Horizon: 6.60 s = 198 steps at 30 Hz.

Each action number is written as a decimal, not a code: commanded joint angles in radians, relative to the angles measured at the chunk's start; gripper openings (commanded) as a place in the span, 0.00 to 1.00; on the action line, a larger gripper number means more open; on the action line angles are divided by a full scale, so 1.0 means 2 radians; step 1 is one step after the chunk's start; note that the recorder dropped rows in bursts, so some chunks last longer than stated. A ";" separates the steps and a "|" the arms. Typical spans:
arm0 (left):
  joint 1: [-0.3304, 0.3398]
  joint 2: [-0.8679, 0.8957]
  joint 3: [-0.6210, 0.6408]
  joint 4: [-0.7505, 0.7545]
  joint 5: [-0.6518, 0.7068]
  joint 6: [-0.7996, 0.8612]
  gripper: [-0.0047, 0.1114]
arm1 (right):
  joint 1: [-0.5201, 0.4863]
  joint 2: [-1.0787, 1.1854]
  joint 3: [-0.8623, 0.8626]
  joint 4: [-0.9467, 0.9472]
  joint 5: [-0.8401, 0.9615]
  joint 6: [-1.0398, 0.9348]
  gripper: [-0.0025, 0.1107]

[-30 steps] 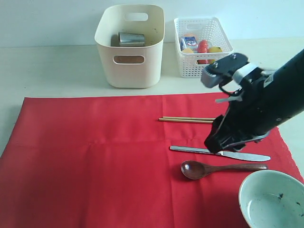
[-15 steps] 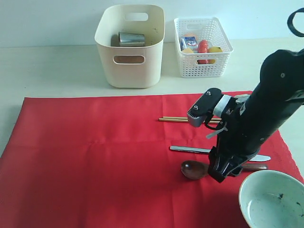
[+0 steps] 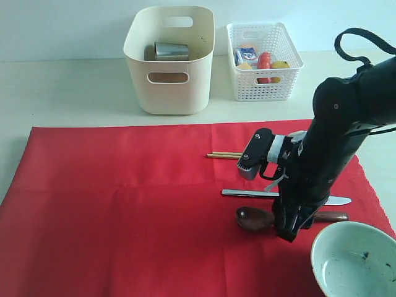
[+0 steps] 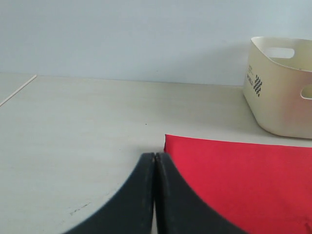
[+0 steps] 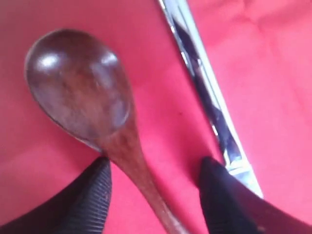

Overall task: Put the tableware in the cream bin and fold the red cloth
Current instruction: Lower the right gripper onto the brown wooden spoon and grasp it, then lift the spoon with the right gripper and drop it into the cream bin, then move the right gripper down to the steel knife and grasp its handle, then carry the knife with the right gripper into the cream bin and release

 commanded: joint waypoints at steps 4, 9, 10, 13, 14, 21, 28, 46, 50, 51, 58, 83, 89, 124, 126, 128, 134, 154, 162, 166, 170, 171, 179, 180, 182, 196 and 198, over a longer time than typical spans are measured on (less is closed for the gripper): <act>-0.004 -0.002 0.001 0.002 -0.003 0.000 0.06 | 0.001 0.010 0.000 -0.006 -0.001 -0.026 0.26; -0.004 -0.002 0.001 0.002 -0.003 0.000 0.06 | 0.001 -0.003 0.000 0.002 -0.001 -0.026 0.10; -0.004 -0.002 0.001 0.002 -0.003 0.000 0.06 | 0.001 -0.007 -0.003 0.002 -0.001 -0.026 0.07; -0.004 -0.002 0.001 0.002 -0.003 0.000 0.06 | 0.001 -0.023 -0.013 0.011 -0.001 -0.026 0.02; -0.004 -0.002 0.001 0.002 -0.003 0.000 0.06 | 0.001 -0.029 -0.019 0.023 -0.001 -0.033 0.02; -0.004 -0.002 0.001 0.002 -0.003 0.000 0.06 | 0.001 -0.065 -0.081 0.159 0.003 -0.118 0.02; -0.004 -0.002 0.001 0.002 -0.003 0.000 0.06 | 0.001 -0.057 -0.191 0.218 -0.072 -0.118 0.02; -0.004 -0.002 0.001 0.002 -0.003 0.000 0.06 | 0.001 0.085 -0.386 0.224 -0.129 -0.086 0.02; -0.004 -0.002 0.001 0.002 -0.003 0.000 0.06 | 0.001 0.103 -0.409 0.224 -0.137 -0.086 0.02; -0.004 -0.002 0.001 0.002 -0.003 0.000 0.06 | 0.001 0.108 -0.413 0.224 -0.139 -0.086 0.02; -0.004 -0.002 0.001 0.002 -0.003 0.000 0.06 | 0.001 0.132 -0.440 0.247 -0.166 -0.086 0.02; -0.004 -0.002 0.001 0.002 -0.003 0.000 0.06 | 0.001 0.184 -0.470 0.342 -0.270 -0.087 0.53; -0.004 -0.002 0.001 0.002 -0.003 0.000 0.06 | -0.001 0.162 -0.470 0.341 -0.199 -0.086 0.56; -0.004 -0.002 0.001 0.002 -0.003 0.000 0.06 | -0.006 -0.010 -0.245 -0.004 0.040 0.184 0.02; -0.004 -0.002 0.001 0.002 -0.003 0.000 0.06 | -0.006 -0.018 -0.221 -0.004 0.036 0.184 0.02; -0.004 -0.002 0.001 0.002 -0.003 0.000 0.06 | -0.006 -0.025 -0.199 -0.004 0.033 0.184 0.02; -0.004 -0.002 0.001 0.002 -0.003 0.000 0.06 | -0.006 -0.044 -0.157 -0.004 0.033 0.184 0.02; -0.004 -0.002 0.001 0.002 -0.003 0.000 0.06 | -0.006 -0.104 -0.068 -0.004 0.034 0.184 0.02; -0.004 -0.002 0.001 0.002 -0.003 0.000 0.06 | -0.006 -0.104 -0.058 -0.004 0.032 0.184 0.02; -0.004 -0.002 0.001 0.002 -0.003 0.000 0.06 | -0.006 -0.104 -0.058 -0.004 0.029 0.184 0.02; -0.004 -0.002 0.001 0.002 -0.003 0.000 0.06 | -0.005 -0.104 -0.058 -0.004 0.029 0.184 0.02; -0.004 -0.002 0.001 0.002 -0.003 0.000 0.06 | -0.005 -0.104 -0.058 -0.004 0.029 0.184 0.02; -0.004 -0.002 0.001 0.002 -0.003 0.000 0.06 | -0.005 -0.101 -0.058 -0.013 0.027 0.184 0.26; -0.004 -0.002 0.001 0.002 -0.003 0.000 0.06 | -0.005 -0.098 -0.058 -0.013 0.027 0.181 0.30; -0.004 -0.002 0.001 0.002 -0.003 0.000 0.06 | -0.005 -0.078 -0.058 -0.008 0.032 0.154 0.39; -0.004 -0.002 0.001 0.002 -0.003 0.000 0.06 | -0.005 0.064 -0.060 -0.049 -0.013 0.030 0.35; -0.004 -0.002 0.001 0.002 -0.003 0.000 0.06 | -0.005 0.064 -0.060 -0.059 -0.012 0.030 0.27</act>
